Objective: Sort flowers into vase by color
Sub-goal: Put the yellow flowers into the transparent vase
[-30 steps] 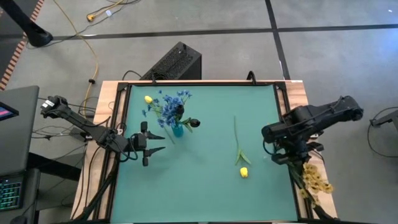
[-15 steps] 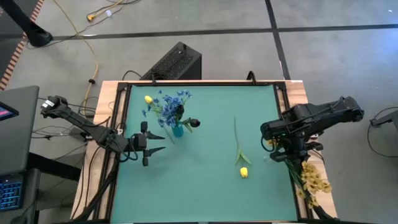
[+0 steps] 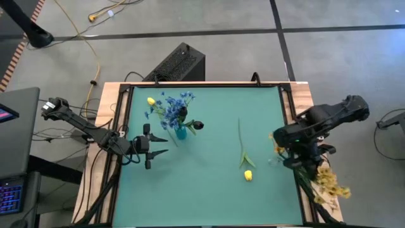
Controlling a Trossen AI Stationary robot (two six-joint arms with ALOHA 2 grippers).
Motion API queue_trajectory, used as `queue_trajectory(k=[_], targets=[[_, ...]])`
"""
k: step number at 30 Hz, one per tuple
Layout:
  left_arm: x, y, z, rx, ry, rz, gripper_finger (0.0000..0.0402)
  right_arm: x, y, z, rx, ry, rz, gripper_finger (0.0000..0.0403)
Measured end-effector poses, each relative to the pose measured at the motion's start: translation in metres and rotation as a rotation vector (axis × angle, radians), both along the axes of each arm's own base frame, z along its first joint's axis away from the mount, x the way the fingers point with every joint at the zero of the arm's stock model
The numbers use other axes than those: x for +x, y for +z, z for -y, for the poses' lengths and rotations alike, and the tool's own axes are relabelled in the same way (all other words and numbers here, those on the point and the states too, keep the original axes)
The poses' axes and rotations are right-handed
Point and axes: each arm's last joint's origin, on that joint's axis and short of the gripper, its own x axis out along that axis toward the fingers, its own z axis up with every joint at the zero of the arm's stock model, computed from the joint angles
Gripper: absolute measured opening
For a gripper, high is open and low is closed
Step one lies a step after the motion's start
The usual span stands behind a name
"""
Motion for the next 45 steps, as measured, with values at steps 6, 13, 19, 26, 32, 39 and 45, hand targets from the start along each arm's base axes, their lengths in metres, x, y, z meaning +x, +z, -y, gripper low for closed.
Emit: queue_trajectory(k=[6, 13, 19, 26, 32, 39, 45], targets=[[0.0, 0.0, 0.0, 0.001, 0.0, -0.002, 0.0171, -0.016, 0.025, -0.014, -0.143, 0.065, 0.164, 0.0024], [0.0, -0.002, 0.0, 0.002, 0.002, -0.019, 0.0171, -0.031, 0.029, -0.03, -0.256, 0.244, 0.379, 0.0024], [0.0, -0.002, 0.0, 0.001, 0.002, -0.018, 0.0171, -0.025, 0.022, -0.038, -0.51, 0.416, 0.734, 0.0024], [0.0, 0.0, 0.0, -0.024, 0.001, 0.001, 0.0171, -0.005, 0.02, -0.051, -0.657, 0.604, 1.062, 0.0024], [0.002, 0.011, 0.005, -0.061, -0.134, 0.096, 0.0171, 0.009, 0.027, -0.061, -0.709, 0.587, 1.304, 0.0024], [0.012, 0.026, 0.019, -0.057, -0.414, 0.292, 0.0171, 0.028, 0.049, -0.07, -0.936, 0.531, 1.684, 0.0028], [0.038, 0.027, 0.035, 0.092, -0.49, 0.464, 0.0171, 0.049, 0.058, -0.077, -1.261, 0.652, 1.863, 0.003]])
